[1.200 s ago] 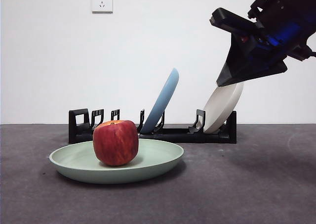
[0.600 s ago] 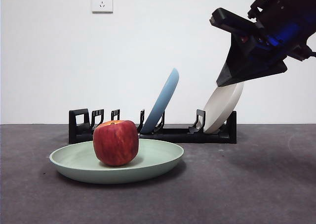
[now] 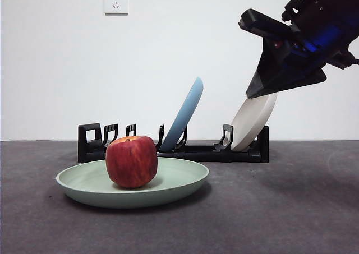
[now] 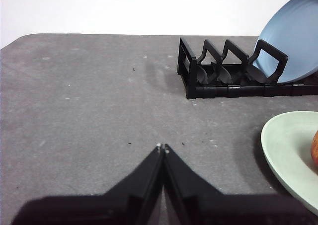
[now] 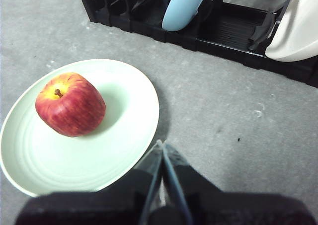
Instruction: Take the green plate from the plate rack,put the plate on the table,take the apple from the table,put the apple in the plate
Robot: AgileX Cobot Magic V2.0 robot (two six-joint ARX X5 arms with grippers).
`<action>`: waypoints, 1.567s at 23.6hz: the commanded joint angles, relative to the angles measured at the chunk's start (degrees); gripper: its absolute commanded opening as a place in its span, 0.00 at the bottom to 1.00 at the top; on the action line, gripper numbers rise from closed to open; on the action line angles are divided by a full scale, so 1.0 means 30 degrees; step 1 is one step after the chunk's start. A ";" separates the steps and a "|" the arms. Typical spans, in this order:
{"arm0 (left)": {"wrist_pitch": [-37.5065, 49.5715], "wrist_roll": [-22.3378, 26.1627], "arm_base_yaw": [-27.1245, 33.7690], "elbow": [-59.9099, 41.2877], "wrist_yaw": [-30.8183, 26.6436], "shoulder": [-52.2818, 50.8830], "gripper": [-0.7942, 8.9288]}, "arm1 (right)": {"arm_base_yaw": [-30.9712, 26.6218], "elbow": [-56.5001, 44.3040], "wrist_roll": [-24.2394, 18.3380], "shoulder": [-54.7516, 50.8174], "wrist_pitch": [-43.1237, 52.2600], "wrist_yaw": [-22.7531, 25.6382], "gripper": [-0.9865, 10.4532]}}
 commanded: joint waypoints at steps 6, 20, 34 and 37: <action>0.0022 -0.0117 0.0058 -0.0255 -0.0058 -0.0051 0.08 | -0.0124 -0.0102 -0.1596 -0.0656 -0.1049 0.0226 0.09; 0.0058 -0.0124 0.0058 -0.0255 -0.0095 -0.0051 0.08 | -0.8473 -0.1960 -0.1989 -1.3078 -0.4707 0.0255 0.09; 0.0058 -0.0124 0.0058 -0.0255 -0.0095 -0.0051 0.08 | -1.0214 -0.9420 -0.2790 -2.0174 -0.1632 -0.1661 0.09; 0.0058 -0.0124 0.0058 -0.0255 -0.0095 -0.0051 0.08 | -1.0214 -1.0112 -0.2521 -2.0990 -0.1617 -0.1668 0.09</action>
